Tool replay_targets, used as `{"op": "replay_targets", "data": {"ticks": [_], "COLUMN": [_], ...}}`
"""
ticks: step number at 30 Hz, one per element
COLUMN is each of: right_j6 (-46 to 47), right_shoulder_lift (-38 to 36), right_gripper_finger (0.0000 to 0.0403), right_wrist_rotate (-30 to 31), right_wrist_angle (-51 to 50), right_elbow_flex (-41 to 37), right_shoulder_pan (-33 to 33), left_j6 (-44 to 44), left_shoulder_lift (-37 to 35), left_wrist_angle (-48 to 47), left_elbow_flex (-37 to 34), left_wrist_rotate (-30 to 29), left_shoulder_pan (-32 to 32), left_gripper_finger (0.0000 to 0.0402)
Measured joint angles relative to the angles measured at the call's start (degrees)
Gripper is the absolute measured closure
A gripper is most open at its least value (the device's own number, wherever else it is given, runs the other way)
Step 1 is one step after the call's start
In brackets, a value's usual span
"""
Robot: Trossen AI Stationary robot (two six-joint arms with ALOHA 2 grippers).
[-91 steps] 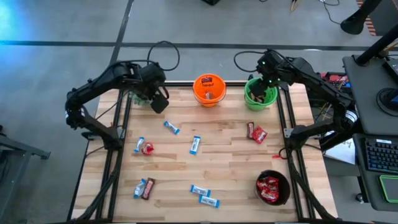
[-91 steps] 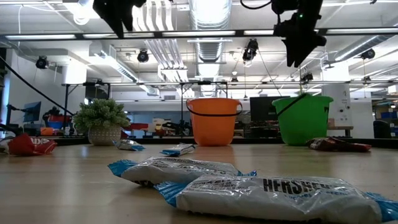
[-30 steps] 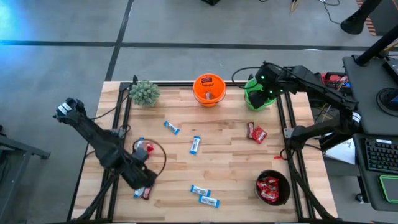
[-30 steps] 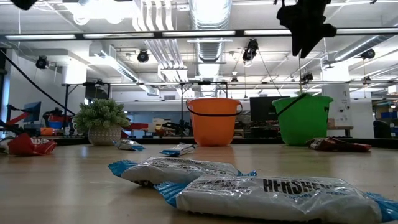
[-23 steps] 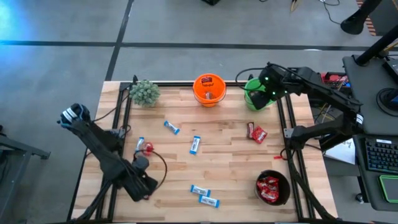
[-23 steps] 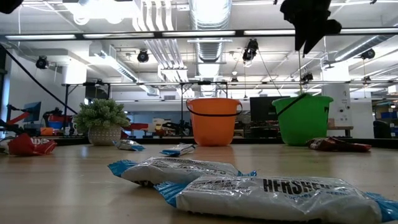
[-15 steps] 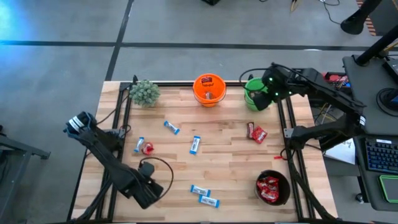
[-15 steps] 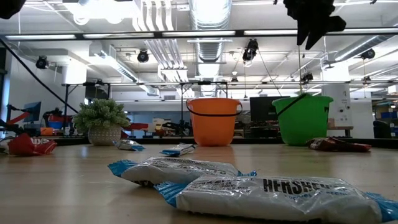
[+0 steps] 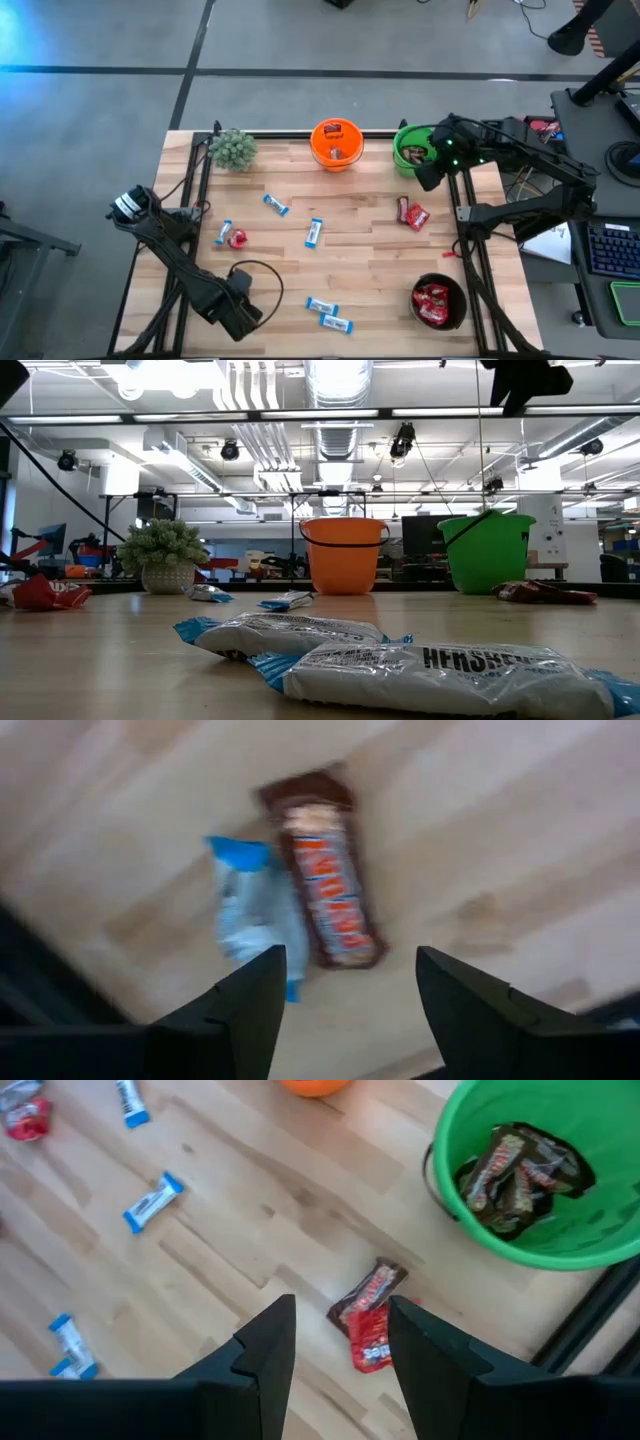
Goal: Organize candy in baskets
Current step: Put the brown chocolate into the green bucket
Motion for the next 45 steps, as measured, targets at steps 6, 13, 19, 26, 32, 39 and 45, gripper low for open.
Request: {"op": "replay_targets", "data": {"ticks": [6,13,19,26,32,39,45], "right_j6": [3.2,5.3,6.2,7.7,7.7,7.7,7.7], "right_shoulder_lift": [-1.0,-1.1,-0.8,-0.8,-0.8,-0.8,-0.8], "right_gripper_finger": [0.0256,0.0255,0.0258,0.0259,0.0264,0.0266,0.0264], "right_wrist_rotate": [0.0,0.0,0.0,0.1,0.1,0.1,0.1], "right_wrist_angle": [0.0,0.0,0.0,0.0,0.1,0.4,0.5], "right_elbow_flex": [0.0,0.0,0.0,0.0,0.0,0.0,0.0], "right_shoulder_pan": [4.0,7.3,9.0,10.2,10.2,10.2,10.2], "left_j6": [1.3,2.4,2.2,1.8,1.7,6.5,9.1], "left_shoulder_lift": [0.0,0.0,0.0,0.0,-0.1,-0.1,-0.2], "left_wrist_angle": [5.4,10.1,11.1,17.1,18.2,19.1,19.9], "left_elbow_flex": [-3.2,-5.1,-7.5,-11.1,-13.0,-12.9,-12.8], "left_wrist_rotate": [2.0,2.9,2.9,3.2,4.0,4.1,4.2], "left_shoulder_pan": [-0.1,-0.1,-0.1,-0.1,-0.3,-0.3,-0.5], "left_gripper_finger": [0.0218,0.0219,0.0219,0.0219,0.0226,0.0311,0.0391]}}
